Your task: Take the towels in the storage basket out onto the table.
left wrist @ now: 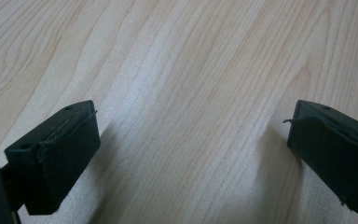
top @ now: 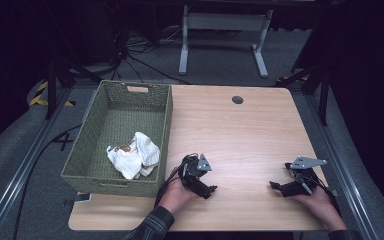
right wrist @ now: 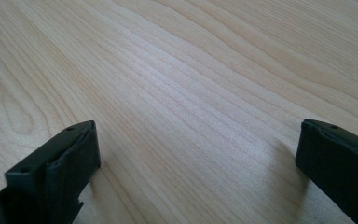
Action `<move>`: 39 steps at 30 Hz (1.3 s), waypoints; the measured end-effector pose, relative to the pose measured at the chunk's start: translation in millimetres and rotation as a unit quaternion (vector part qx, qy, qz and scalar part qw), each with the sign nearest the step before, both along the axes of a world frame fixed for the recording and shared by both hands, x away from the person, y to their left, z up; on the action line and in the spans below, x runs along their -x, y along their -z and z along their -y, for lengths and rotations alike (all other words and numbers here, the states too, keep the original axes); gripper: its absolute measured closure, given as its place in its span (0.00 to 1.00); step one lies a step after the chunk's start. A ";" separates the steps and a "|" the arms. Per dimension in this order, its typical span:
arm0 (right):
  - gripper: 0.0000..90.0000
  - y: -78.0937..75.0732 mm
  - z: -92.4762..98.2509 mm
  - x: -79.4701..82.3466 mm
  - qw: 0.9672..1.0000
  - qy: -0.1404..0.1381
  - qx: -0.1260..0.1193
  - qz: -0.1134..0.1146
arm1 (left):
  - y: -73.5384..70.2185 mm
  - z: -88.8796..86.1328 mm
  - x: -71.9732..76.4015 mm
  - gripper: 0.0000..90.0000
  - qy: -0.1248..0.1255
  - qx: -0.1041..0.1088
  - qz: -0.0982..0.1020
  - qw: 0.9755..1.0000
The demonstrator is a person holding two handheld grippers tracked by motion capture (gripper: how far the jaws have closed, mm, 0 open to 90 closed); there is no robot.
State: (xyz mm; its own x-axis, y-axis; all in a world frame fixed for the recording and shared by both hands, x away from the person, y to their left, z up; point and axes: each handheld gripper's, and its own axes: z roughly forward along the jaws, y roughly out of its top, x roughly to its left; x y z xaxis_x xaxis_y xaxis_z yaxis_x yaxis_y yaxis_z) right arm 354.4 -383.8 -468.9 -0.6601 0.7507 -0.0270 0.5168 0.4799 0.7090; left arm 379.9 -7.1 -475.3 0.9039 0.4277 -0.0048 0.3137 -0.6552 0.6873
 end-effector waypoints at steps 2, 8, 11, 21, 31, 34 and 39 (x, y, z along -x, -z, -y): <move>0.00 -0.1 0.0 0.1 1.000 0.000 -0.001 -0.001 | -0.1 -0.1 0.1 0.03 0.000 -0.001 -0.001 1.000; 0.00 -0.2 0.0 0.2 1.000 0.001 0.000 -0.001 | 0.1 -0.4 0.6 0.00 0.004 -0.003 -0.003 1.000; 0.00 -0.2 0.4 0.5 1.000 0.001 0.000 -0.001 | -0.8 -2.1 1.1 0.01 0.001 -0.007 -0.007 1.000; 0.00 -0.2 0.6 0.8 1.000 0.001 0.000 0.000 | -8.2 -3.5 1.4 0.03 -0.011 0.004 -0.013 1.000; 0.00 -0.2 0.6 0.9 1.000 0.001 0.000 0.001 | -18.0 -7.8 0.3 0.03 -0.016 0.027 -0.018 0.999; 0.00 -0.2 0.7 0.9 1.000 0.001 0.000 0.001 | -18.7 -7.5 -1.1 0.03 -0.017 0.029 -0.018 0.999; 0.00 -0.1 0.6 0.9 1.000 0.001 0.000 0.001 | -22.4 -7.1 -1.5 0.03 -0.018 0.029 -0.018 0.999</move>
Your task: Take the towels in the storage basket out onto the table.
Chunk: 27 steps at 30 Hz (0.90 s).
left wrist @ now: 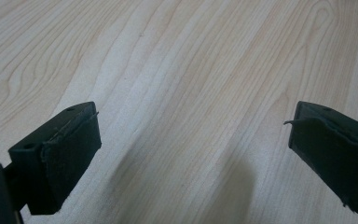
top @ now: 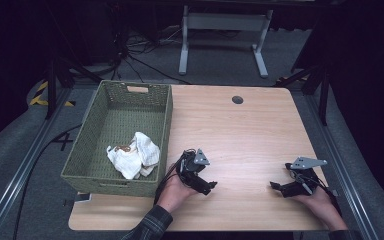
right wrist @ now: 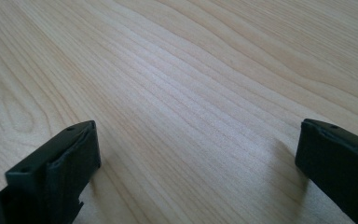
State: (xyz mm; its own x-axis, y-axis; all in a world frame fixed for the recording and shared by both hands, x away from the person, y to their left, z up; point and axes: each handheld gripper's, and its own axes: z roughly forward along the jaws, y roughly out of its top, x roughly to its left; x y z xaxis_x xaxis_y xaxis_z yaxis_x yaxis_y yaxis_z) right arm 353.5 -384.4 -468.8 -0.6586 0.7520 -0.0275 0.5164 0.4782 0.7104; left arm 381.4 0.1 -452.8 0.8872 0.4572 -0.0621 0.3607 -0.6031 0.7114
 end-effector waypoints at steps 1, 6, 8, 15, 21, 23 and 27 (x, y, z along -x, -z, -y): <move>0.00 0.1 -0.1 0.0 1.000 0.000 0.000 0.000 | -1.0 -0.2 -0.1 0.03 -0.001 -0.002 -0.001 1.000; 0.00 0.0 0.0 0.0 1.000 0.000 0.000 0.000 | -6.6 -0.7 0.0 0.03 -0.001 0.000 0.002 1.000; 0.00 0.0 0.1 0.0 1.000 -0.001 0.000 0.000 | -8.5 -0.5 0.6 0.03 -0.003 0.003 0.002 1.000; 0.00 -0.2 0.2 0.2 1.000 -0.001 0.000 -0.002 | -13.2 0.3 0.2 0.03 -0.001 0.003 0.000 1.000; 0.00 -0.2 0.2 0.2 1.000 -0.001 0.001 -0.002 | -18.9 0.8 -0.3 0.03 0.001 0.000 0.002 1.000; 0.00 -0.2 0.3 0.0 1.000 -0.002 0.001 -0.001 | -21.0 0.8 -0.7 0.03 0.001 0.000 0.004 1.000; 0.00 -0.2 0.3 0.1 1.000 -0.001 0.001 -0.002 | -25.5 2.0 -1.2 0.03 0.002 0.001 0.006 1.000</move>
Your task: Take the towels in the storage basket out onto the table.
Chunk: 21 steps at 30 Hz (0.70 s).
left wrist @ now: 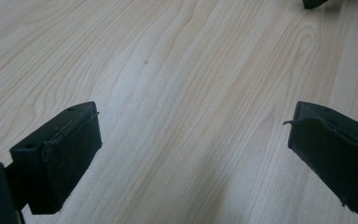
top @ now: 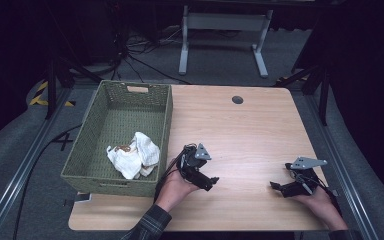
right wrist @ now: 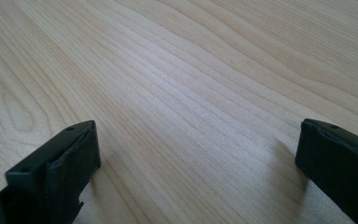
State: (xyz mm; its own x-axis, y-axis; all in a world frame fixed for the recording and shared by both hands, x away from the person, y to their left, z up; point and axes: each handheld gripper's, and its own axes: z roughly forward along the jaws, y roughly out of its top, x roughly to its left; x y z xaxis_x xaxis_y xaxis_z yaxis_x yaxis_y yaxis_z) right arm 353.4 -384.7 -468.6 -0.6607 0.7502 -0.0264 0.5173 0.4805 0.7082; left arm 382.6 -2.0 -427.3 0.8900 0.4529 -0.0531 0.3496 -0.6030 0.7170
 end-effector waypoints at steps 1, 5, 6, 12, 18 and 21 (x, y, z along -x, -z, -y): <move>0.00 0.0 0.0 0.0 1.000 0.000 0.000 0.000 | -0.6 0.4 0.0 0.03 0.000 0.002 -0.002 1.000; 0.00 0.0 0.0 0.0 1.000 0.000 0.000 0.000 | -5.6 1.6 -0.7 0.03 0.003 0.000 0.000 1.000; 0.00 0.0 0.0 0.0 1.000 0.000 0.000 0.000 | -5.6 1.6 -0.7 0.03 0.003 0.000 0.000 1.000; 0.00 0.0 0.0 0.0 1.000 0.000 0.000 0.000 | -16.0 2.4 -1.6 0.04 0.007 0.001 0.000 1.000; 0.00 0.3 -0.1 -0.1 1.000 0.000 -0.001 0.002 | -26.0 2.4 -3.7 0.04 0.014 0.001 0.005 1.000; 0.00 0.3 -0.1 0.0 1.000 0.001 -0.001 0.001 | -28.6 1.8 -4.6 0.04 0.014 0.004 0.003 1.000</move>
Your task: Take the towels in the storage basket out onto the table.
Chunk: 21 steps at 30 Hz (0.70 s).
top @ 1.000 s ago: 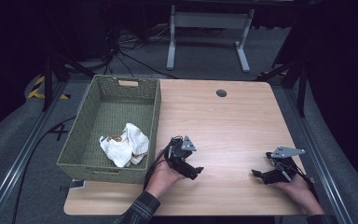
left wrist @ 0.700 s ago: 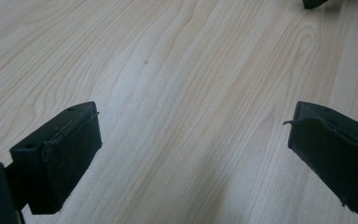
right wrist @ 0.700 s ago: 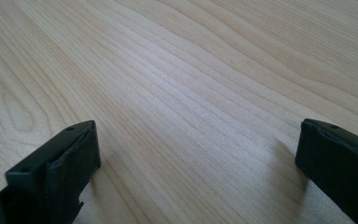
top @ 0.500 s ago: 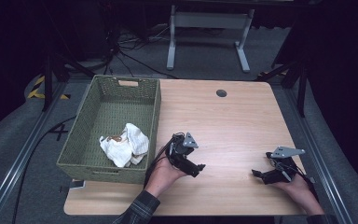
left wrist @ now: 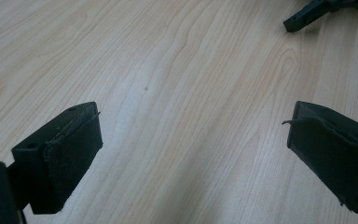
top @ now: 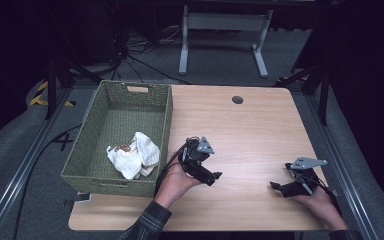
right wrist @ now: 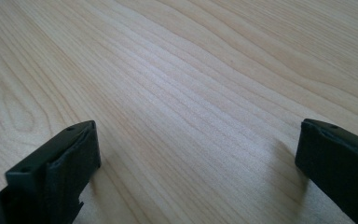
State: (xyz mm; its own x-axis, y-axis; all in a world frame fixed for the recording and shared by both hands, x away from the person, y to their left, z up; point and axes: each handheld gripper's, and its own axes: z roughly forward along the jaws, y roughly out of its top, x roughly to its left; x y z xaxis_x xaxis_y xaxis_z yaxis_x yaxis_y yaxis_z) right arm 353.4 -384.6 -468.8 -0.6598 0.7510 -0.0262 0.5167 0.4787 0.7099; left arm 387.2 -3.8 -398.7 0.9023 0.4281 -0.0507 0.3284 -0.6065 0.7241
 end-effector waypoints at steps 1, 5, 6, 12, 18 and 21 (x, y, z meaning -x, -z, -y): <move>0.00 0.0 0.0 0.0 1.000 0.000 0.000 0.000 | -1.3 -0.6 -0.7 0.04 0.002 -0.001 0.000 1.000; 0.00 0.0 0.0 0.0 1.000 0.000 0.000 0.000 | -5.6 -3.2 -2.1 0.04 0.001 0.004 0.001 1.000; 0.00 0.0 0.0 0.0 1.000 0.000 0.000 0.000 | -6.9 -3.9 -2.5 0.04 0.000 0.005 0.002 1.000; 0.00 0.0 0.0 0.0 1.000 0.000 0.000 0.000 | -13.7 -8.0 -4.6 0.04 0.001 0.004 0.002 1.000; 0.00 0.0 0.0 0.0 1.000 0.000 0.000 0.000 | -21.1 -13.9 -7.7 0.04 0.002 0.004 0.003 1.000; 0.00 -0.1 0.0 0.0 1.000 0.000 0.000 -0.001 | -24.6 -17.6 -10.2 0.04 -0.001 0.006 0.007 1.000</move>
